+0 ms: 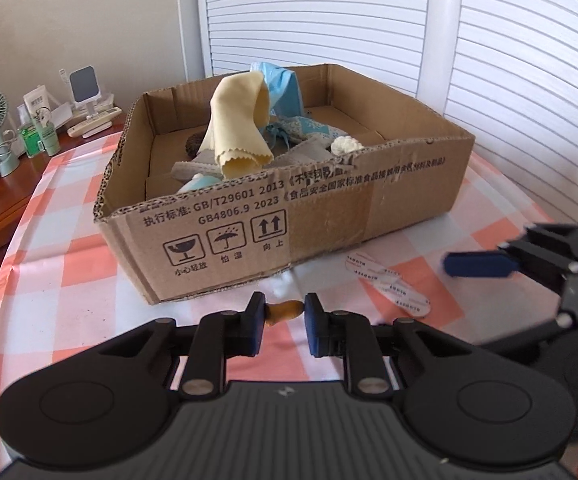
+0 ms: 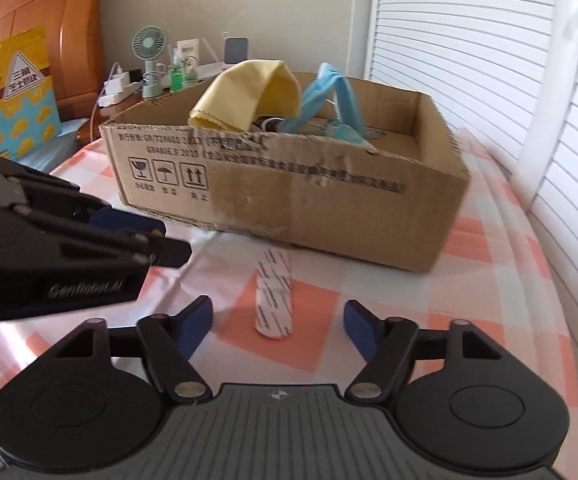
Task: Organize soft objects
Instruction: 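Grasp the white patch strip with the right tool while the left tool holds the orange item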
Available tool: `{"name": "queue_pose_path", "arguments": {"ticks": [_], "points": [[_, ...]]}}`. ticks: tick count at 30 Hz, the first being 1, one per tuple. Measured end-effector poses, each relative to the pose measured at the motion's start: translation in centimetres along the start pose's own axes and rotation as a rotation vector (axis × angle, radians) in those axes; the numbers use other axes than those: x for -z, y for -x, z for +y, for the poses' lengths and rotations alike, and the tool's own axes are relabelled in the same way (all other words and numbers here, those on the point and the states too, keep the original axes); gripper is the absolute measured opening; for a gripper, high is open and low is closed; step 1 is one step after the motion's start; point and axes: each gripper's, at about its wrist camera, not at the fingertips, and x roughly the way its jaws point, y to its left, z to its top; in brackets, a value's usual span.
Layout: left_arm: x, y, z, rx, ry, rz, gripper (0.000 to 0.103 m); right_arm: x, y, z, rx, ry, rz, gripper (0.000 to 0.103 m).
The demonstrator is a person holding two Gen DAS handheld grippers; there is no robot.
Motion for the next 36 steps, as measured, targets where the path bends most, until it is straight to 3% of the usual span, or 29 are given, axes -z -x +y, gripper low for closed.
{"name": "queue_pose_path", "arguments": {"ticks": [9,13,27,36], "points": [[0.2,0.8,2.1,0.051,-0.052,-0.005,0.019,-1.3,-1.1,1.1,-0.008,0.042,0.005,0.048],[0.3,1.0,2.4,0.072,-0.078,-0.003,0.019,-1.4,-1.0,1.1,0.007,0.038,0.010,0.021],[-0.2,3.3,3.2,0.100,-0.101,-0.016,0.019,-1.9,2.1,1.4,0.034,0.056,-0.022,0.021],[-1.4,6.0,3.6,0.127,-0.115,-0.034,0.019,-4.7,7.7,1.2,0.046,0.096,-0.138,0.021]]}}
